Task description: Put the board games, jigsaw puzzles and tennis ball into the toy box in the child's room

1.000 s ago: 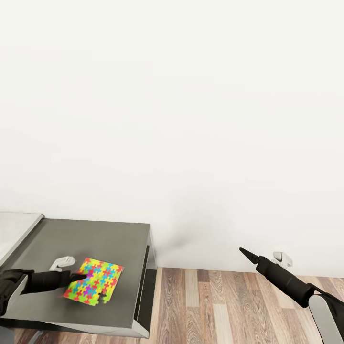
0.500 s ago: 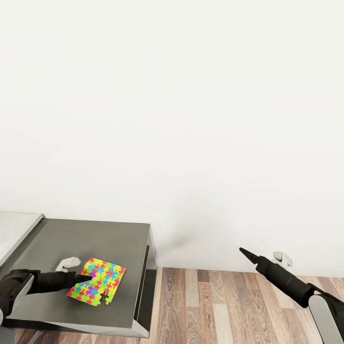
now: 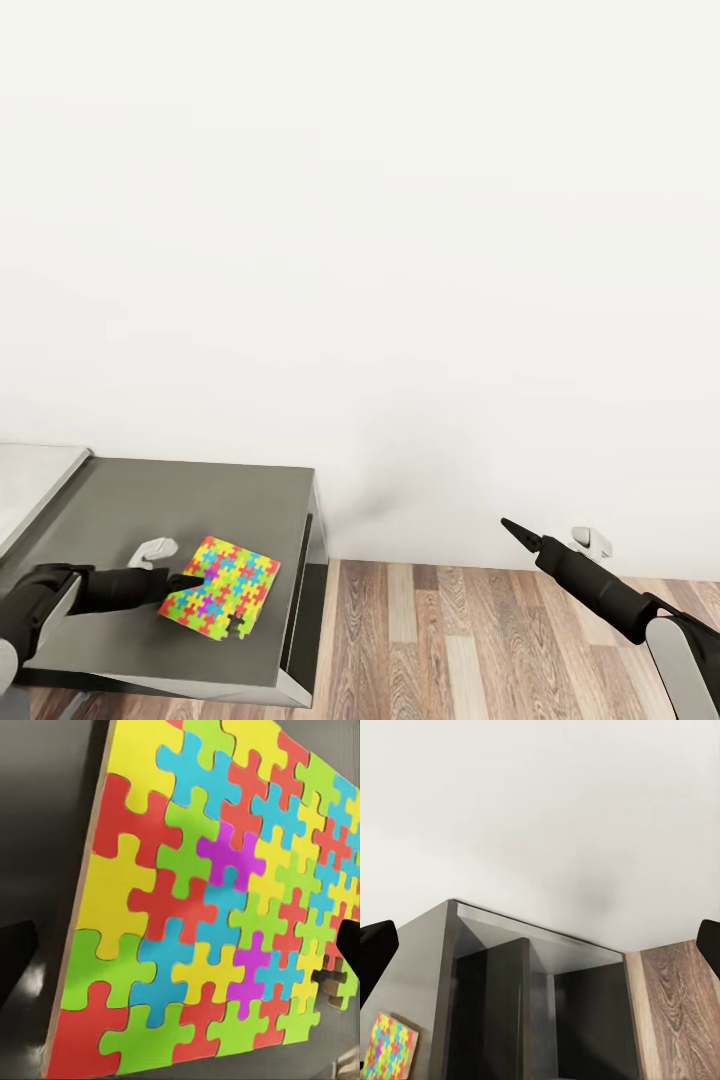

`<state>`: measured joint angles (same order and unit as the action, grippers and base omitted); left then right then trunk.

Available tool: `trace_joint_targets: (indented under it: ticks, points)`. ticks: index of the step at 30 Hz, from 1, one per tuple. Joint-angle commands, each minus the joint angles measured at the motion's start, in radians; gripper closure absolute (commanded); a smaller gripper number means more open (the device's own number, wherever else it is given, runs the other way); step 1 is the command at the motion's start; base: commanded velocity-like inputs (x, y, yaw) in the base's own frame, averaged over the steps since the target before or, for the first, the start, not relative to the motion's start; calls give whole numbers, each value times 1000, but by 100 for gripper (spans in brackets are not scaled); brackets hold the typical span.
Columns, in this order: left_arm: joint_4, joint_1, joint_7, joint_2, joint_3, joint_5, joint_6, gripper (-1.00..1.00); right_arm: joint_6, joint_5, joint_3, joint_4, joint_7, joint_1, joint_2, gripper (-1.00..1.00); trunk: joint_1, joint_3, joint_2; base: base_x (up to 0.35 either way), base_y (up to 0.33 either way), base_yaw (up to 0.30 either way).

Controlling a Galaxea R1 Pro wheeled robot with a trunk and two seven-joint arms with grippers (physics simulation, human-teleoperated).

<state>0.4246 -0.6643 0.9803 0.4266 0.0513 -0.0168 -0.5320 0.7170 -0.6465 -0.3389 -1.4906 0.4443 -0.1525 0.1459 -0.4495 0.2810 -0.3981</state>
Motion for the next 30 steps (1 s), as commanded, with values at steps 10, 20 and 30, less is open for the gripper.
trace_joint_targets:
  ticks: [10,20,30]
  points:
    - [0,0,46,-13,2,-2,-10,-100,7,-2,-2,0,2,-1,0,-100,-1,2,-2,0,0,0]
    - [1,-1,67,-15,1,-2,-10,-100,7,-2,-2,0,2,-1,0,-100,-1,2,-2,0,0,0]
    - [2,-1,70,-17,-5,-3,-10,-100,7,-2,-2,0,2,-1,0,-100,-1,2,-2,0,0,0]
